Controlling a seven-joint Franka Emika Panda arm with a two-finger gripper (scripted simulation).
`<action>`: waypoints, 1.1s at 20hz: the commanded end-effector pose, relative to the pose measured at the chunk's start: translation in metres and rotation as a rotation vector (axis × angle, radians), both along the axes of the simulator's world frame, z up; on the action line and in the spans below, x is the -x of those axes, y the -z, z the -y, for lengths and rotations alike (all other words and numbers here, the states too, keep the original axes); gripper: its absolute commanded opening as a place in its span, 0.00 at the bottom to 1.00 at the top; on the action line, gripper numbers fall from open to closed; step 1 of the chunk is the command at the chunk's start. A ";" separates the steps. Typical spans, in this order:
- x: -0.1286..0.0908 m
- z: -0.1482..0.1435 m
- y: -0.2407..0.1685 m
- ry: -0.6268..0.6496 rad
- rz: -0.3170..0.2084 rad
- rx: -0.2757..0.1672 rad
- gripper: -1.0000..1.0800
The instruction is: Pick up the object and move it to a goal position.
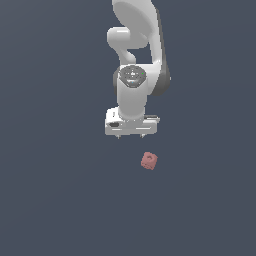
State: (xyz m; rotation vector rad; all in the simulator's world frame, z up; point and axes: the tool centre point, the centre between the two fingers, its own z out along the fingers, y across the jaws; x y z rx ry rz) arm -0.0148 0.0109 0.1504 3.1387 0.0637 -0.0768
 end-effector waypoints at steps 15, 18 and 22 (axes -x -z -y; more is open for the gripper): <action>0.009 -0.024 0.013 -0.069 -0.032 -0.008 0.96; 0.006 -0.026 0.015 -0.053 -0.030 -0.007 0.96; 0.001 -0.030 0.018 -0.015 -0.024 -0.005 0.96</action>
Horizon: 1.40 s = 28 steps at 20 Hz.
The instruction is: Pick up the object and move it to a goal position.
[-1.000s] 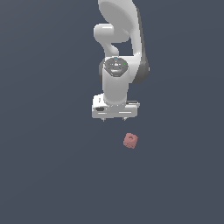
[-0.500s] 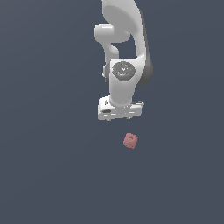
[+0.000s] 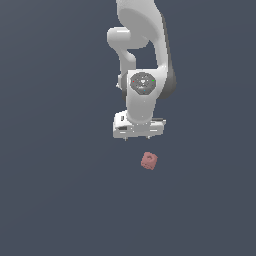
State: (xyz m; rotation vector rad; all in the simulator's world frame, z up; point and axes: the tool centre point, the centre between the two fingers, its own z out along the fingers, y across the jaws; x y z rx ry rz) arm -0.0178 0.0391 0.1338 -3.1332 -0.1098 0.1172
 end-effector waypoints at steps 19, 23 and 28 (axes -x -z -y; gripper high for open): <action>-0.049 -0.045 0.033 0.379 0.055 0.018 0.96; -0.056 -0.053 0.038 0.436 0.064 0.019 0.96; -0.061 -0.058 0.042 0.480 0.071 0.020 0.96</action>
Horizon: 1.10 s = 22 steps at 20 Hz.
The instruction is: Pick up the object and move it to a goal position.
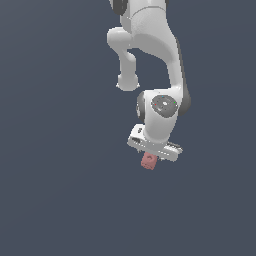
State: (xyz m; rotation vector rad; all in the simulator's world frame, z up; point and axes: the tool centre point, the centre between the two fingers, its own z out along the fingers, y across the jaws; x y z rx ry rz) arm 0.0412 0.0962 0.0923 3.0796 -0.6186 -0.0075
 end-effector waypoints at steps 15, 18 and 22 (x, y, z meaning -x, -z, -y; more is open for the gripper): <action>-0.002 -0.003 0.032 0.026 0.004 0.001 0.96; -0.002 -0.003 0.046 0.027 0.005 0.001 0.96; -0.002 -0.003 0.053 0.028 0.005 0.001 0.96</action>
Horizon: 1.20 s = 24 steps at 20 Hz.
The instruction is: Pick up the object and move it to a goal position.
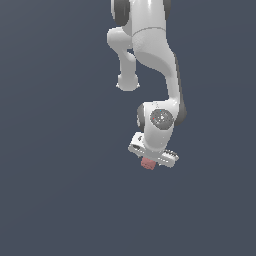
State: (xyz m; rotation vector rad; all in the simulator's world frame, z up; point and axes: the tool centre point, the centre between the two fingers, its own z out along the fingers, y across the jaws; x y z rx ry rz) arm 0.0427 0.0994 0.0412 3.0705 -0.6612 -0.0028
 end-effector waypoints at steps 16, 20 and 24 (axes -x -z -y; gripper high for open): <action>-0.001 0.000 -0.001 0.000 0.002 0.000 0.00; -0.001 0.001 -0.014 0.000 0.002 0.000 0.00; -0.001 0.004 -0.037 0.001 0.002 0.000 0.00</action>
